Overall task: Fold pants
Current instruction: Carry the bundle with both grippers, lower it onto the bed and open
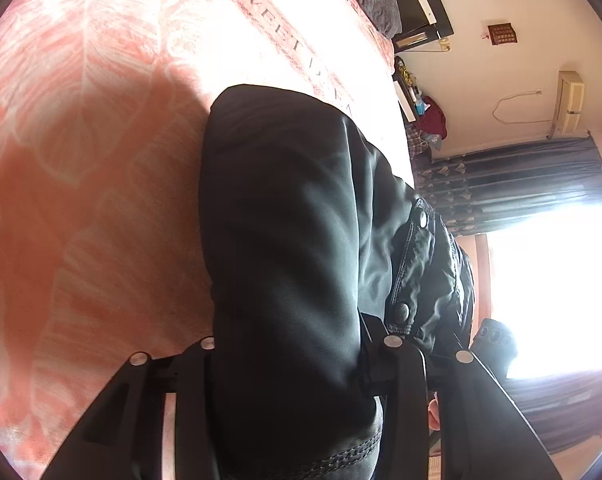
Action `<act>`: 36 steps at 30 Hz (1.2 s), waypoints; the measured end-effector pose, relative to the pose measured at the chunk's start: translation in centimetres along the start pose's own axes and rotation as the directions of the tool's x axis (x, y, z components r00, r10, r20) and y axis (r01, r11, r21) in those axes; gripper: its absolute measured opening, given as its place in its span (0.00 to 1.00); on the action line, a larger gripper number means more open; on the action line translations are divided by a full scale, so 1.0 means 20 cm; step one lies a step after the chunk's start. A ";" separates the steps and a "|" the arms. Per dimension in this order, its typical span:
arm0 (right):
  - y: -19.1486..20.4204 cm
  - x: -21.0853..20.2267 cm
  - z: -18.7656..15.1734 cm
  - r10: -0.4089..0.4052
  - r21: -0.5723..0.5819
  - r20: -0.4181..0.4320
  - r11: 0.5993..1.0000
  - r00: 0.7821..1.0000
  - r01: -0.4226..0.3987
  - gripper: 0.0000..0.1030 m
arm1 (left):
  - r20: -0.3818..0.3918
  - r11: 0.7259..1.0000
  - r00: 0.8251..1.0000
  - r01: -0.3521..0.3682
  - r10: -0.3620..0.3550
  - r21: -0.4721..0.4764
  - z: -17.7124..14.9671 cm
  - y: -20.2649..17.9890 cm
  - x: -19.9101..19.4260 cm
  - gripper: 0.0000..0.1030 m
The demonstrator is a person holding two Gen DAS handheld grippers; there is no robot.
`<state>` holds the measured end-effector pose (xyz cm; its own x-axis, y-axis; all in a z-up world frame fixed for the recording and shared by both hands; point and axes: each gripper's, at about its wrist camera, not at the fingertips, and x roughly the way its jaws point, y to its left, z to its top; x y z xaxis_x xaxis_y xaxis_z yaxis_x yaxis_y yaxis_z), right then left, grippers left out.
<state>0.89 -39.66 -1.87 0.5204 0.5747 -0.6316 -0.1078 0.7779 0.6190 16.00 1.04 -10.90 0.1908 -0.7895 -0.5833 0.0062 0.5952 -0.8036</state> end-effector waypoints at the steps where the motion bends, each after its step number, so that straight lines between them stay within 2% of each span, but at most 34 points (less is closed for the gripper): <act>1: 0.01 -0.01 0.02 0.002 -0.010 0.010 1.000 1.000 -0.002 0.35 | 0.009 1.000 1.000 0.012 -0.012 0.000 0.00 -0.01 -0.01 0.38; 10: 0.00 -0.03 0.23 0.015 -0.086 0.062 0.996 0.998 -0.010 0.35 | 0.079 0.998 0.996 0.029 -0.033 0.057 0.13 -0.13 -0.07 0.38; 12: -0.04 -0.01 0.29 0.023 -0.083 0.060 0.996 0.998 -0.018 0.35 | 0.087 0.998 0.996 0.021 -0.027 0.066 0.19 -0.16 -0.03 0.38; 18: -0.20 0.15 0.42 0.037 -0.017 0.020 0.999 0.999 -0.036 0.35 | 0.083 0.999 0.996 -0.016 0.012 0.051 0.33 -0.17 0.12 0.38; 22: -0.31 0.29 0.45 0.024 0.057 -0.036 0.998 0.999 -0.022 0.35 | 0.059 0.998 0.997 -0.058 0.057 0.022 0.34 -0.08 0.21 0.39; 25: -0.41 0.35 0.42 0.014 0.104 -0.061 0.995 0.998 -0.008 0.36 | 0.049 0.996 0.996 -0.072 0.069 0.047 0.30 -0.04 0.25 0.41; 31: -0.60 0.42 0.35 0.052 0.209 -0.068 0.977 0.996 -0.036 0.52 | 0.017 0.995 0.996 -0.089 0.088 0.052 0.27 0.03 0.32 0.58; 33: -0.63 0.43 0.32 0.066 0.232 -0.065 0.972 0.996 -0.049 0.63 | 0.018 0.994 0.996 -0.084 0.083 0.065 0.27 0.04 0.32 0.60; 36: -0.70 0.39 0.28 0.115 0.273 -0.035 0.957 0.993 -0.102 0.64 | 0.012 0.996 0.998 -0.067 0.066 0.067 0.27 0.05 0.33 0.62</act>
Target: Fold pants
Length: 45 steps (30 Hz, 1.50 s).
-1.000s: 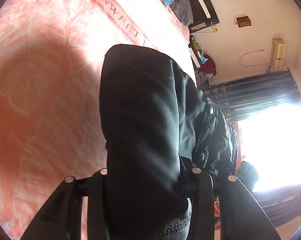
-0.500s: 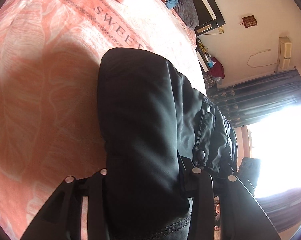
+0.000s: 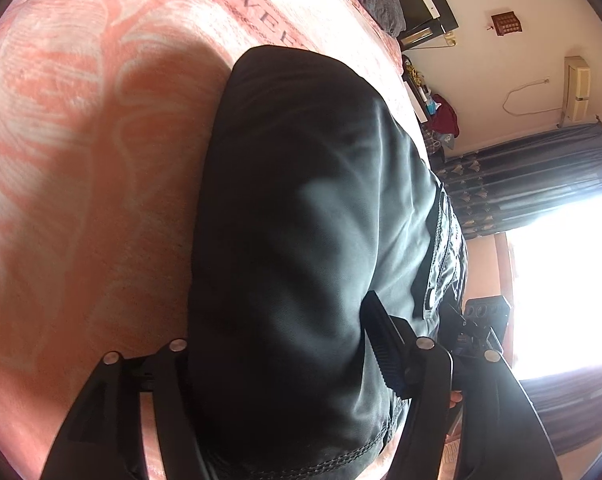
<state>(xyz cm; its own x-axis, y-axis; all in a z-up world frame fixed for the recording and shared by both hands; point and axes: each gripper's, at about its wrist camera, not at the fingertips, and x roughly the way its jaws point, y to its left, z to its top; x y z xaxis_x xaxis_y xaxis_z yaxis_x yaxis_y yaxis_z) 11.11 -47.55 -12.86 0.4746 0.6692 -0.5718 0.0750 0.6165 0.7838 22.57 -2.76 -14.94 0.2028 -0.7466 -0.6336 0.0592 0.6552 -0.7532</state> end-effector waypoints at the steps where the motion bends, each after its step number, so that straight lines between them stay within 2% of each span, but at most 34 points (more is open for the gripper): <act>1: -0.02 -0.01 -0.01 0.017 0.012 0.004 1.000 1.000 -0.017 0.64 | 0.000 1.000 1.000 -0.001 0.001 0.003 0.00 0.01 0.00 0.65; 3: -0.03 -0.04 -0.02 0.027 0.010 0.013 1.000 1.000 -0.028 0.63 | 0.003 1.000 1.000 -0.019 0.019 0.010 -0.01 0.02 -0.01 0.69; 9: -0.06 -0.15 -0.07 0.028 0.013 0.038 1.000 0.999 -0.028 0.64 | 0.024 0.999 0.999 -0.049 0.048 0.020 -0.05 0.04 -0.09 0.71; 16: -0.01 -0.25 -0.15 -0.057 -0.001 0.079 0.998 0.995 0.057 0.65 | 0.098 0.988 0.984 -0.153 0.149 0.032 -0.10 0.00 -0.19 0.77; 20: 0.01 -0.32 -0.23 -0.145 -0.002 0.101 0.989 0.984 0.146 0.65 | 0.157 0.965 0.955 -0.260 0.251 0.039 -0.17 -0.03 -0.26 0.84; 21: 0.00 -0.33 -0.26 -0.170 -0.002 0.106 0.985 0.980 0.171 0.65 | 0.171 0.955 0.944 -0.295 0.284 0.042 -0.19 -0.04 -0.28 0.88; 23: 0.02 -0.36 -0.30 -0.212 -0.003 0.123 0.977 0.970 0.214 0.65 | 0.199 0.924 0.910 -0.380 0.364 0.046 -0.24 -0.05 -0.31 0.89; 26: 0.06 -0.39 -0.38 -0.299 0.002 0.155 0.953 0.942 0.303 0.79 | 0.220 0.888 0.873 -0.457 0.436 0.053 -0.32 -0.05 -0.35 0.93; 31: 0.16 -0.41 -0.49 -0.439 -0.030 0.198 0.891 0.877 0.453 0.86 | 0.264 0.859 0.830 -0.513 0.492 0.012 -0.44 -0.04 -0.43 0.96; 34: 0.25 -0.38 -0.55 -0.508 -0.064 0.214 0.845 0.834 0.531 0.89 | 0.276 0.822 0.795 -0.569 0.540 0.031 -0.51 -0.08 -0.44 0.96; 36: 0.31 -0.34 -0.59 -0.546 -0.096 0.221 0.812 0.808 0.575 0.90 | 0.264 0.812 0.795 -0.579 0.546 0.067 -0.55 -0.11 -0.43 0.96; 39: 0.42 -0.29 -0.65 -0.575 -0.139 0.233 0.779 0.785 0.612 0.93 | 0.253 0.786 0.781 -0.609 0.571 0.107 -0.60 -0.17 -0.41 0.96; 41: 0.49 -0.27 -0.69 -0.581 -0.160 0.243 0.766 0.777 0.623 0.94 | 0.250 0.770 0.772 -0.625 0.585 0.130 -0.64 -0.21 -0.40 0.96; 45: 0.62 -0.23 -0.76 -0.584 -0.182 0.267 0.750 0.766 0.635 0.94 | 0.260 0.765 0.772 -0.626 0.580 0.150 -0.71 -0.30 -0.42 0.96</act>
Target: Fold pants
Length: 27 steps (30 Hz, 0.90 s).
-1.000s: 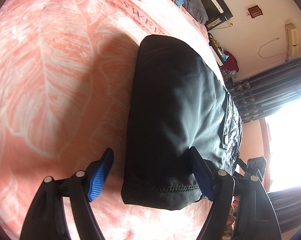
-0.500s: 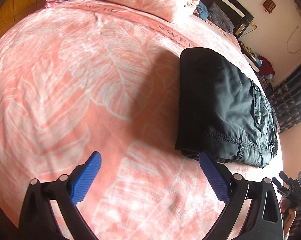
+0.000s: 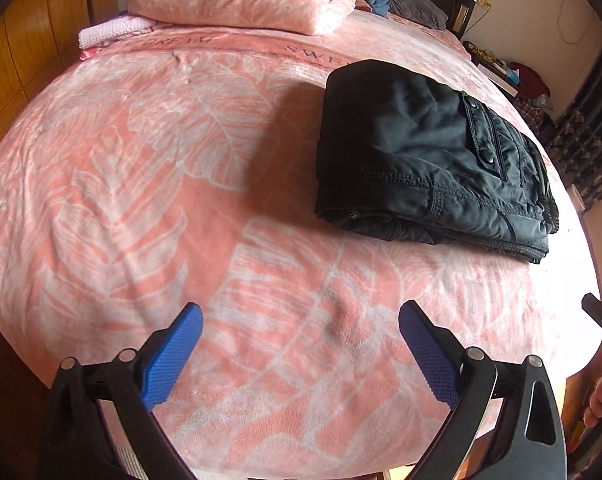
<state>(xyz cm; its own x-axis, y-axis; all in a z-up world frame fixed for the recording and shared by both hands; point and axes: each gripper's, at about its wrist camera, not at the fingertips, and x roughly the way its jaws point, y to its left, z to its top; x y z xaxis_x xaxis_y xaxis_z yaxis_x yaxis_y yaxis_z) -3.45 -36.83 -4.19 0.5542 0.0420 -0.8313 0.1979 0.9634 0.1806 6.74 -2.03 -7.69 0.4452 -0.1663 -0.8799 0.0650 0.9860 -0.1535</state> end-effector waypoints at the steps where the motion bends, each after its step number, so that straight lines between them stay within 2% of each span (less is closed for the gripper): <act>1: 0.03 -0.02 -0.01 0.005 -0.009 0.006 1.000 1.000 -0.005 0.94 | 0.007 1.000 1.000 -0.001 0.001 0.004 -0.01 -0.01 -0.02 0.96; 6: 0.16 -0.10 -0.03 0.024 -0.052 0.026 0.998 0.999 -0.023 0.94 | 0.025 1.000 1.000 0.010 -0.010 0.022 -0.04 -0.06 -0.11 0.96; 11: 0.25 -0.18 -0.05 0.026 -0.081 0.042 0.996 0.999 -0.023 0.94 | 0.048 0.998 0.999 -0.014 0.011 0.065 -0.07 -0.11 -0.19 0.96; 17: 0.31 -0.26 -0.08 0.040 -0.095 0.054 0.995 0.998 -0.035 0.94 | 0.084 0.996 0.996 -0.025 0.019 0.082 -0.08 -0.13 -0.29 0.96; 27: 0.37 -0.41 -0.07 0.013 -0.118 0.102 0.993 0.995 -0.001 0.94 | 0.159 0.990 0.987 -0.049 0.028 0.129 -0.03 -0.19 -0.46 0.96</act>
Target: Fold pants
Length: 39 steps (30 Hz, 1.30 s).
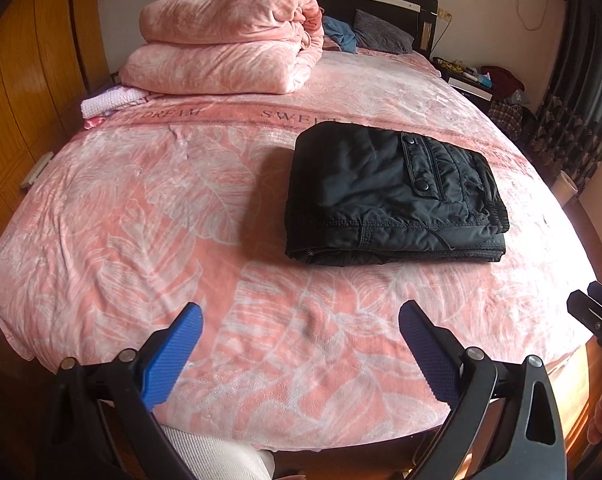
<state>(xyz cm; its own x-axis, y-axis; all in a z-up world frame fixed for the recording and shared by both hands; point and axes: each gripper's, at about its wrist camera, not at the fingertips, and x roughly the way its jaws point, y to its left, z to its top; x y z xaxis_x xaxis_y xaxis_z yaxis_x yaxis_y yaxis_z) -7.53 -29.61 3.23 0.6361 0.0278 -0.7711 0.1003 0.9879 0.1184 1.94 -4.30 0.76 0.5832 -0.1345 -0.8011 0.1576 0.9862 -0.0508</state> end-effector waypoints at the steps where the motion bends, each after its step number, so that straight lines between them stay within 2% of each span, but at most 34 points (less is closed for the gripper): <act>1: 0.00 -0.01 0.00 0.002 0.001 0.004 1.000 1.000 -0.002 0.94 | 0.008 1.000 1.000 0.000 0.000 0.005 0.01 0.00 -0.02 0.96; 8: 0.01 -0.05 0.01 -0.006 -0.006 0.014 1.000 1.000 0.006 0.94 | 0.043 0.999 0.999 -0.012 0.011 0.030 0.02 -0.03 -0.09 0.96; 39: 0.04 -0.06 0.02 -0.012 -0.019 0.011 1.000 1.000 0.012 0.94 | 0.048 0.999 0.999 -0.015 0.012 0.045 0.02 -0.04 -0.14 0.96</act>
<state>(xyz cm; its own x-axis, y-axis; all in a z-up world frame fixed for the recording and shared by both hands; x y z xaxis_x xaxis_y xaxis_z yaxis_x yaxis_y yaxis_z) -7.91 -28.93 4.54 0.6433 0.0143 -0.7655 0.0938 0.9908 0.0974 0.55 -4.72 3.40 0.6226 -0.1266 -0.7723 0.1844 0.9828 -0.0125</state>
